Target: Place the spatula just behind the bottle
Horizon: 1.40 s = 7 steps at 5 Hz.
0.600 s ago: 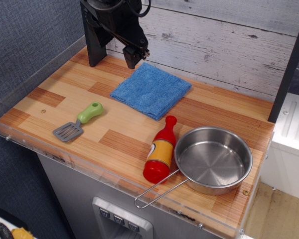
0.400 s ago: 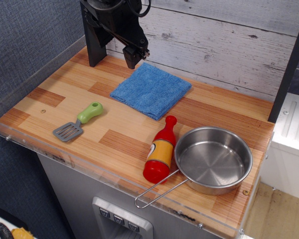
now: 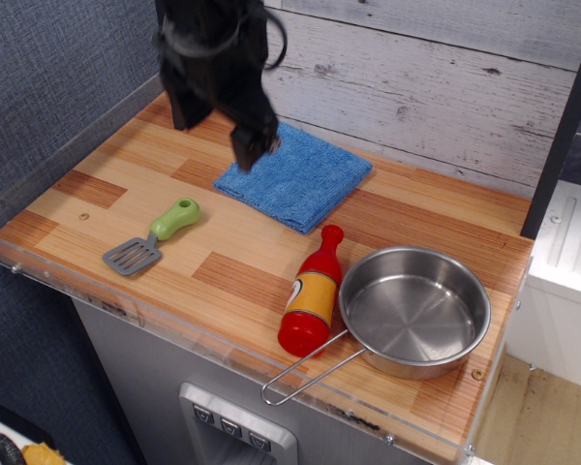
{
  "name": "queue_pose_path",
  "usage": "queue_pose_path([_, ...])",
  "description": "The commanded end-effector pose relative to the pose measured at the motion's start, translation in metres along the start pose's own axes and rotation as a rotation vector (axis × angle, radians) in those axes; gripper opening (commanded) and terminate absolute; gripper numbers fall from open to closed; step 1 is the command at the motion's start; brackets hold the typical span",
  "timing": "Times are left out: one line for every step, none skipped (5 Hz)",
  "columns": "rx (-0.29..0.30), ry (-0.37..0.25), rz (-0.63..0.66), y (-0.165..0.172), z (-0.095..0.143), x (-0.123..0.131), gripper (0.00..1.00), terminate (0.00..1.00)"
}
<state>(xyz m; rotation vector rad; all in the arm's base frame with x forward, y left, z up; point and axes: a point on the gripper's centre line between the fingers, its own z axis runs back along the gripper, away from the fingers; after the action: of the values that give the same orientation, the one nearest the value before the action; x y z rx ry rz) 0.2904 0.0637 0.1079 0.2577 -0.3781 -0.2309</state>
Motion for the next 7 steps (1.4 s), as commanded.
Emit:
queue_pose_path([0.109,0.007,0.061,0.022,0.021,-0.032,1.00,0.00])
queue_pose_path([0.161,0.032,0.099,0.040,0.015,-0.049,1.00,0.00])
queue_pose_path([0.099,0.065,0.145,0.055,-0.004,-0.055,1.00,0.00])
queue_pose_path([0.002,0.097,0.219,0.064,-0.020,-0.059,1.00,0.00])
queue_pose_path([-0.060,0.122,0.253,0.066,-0.038,-0.063,1.00,0.00])
queue_pose_path([-0.094,0.142,0.267,0.064,-0.046,-0.063,1.00,0.00])
queue_pose_path([-0.125,0.160,0.258,0.055,-0.056,-0.065,1.00,0.00])
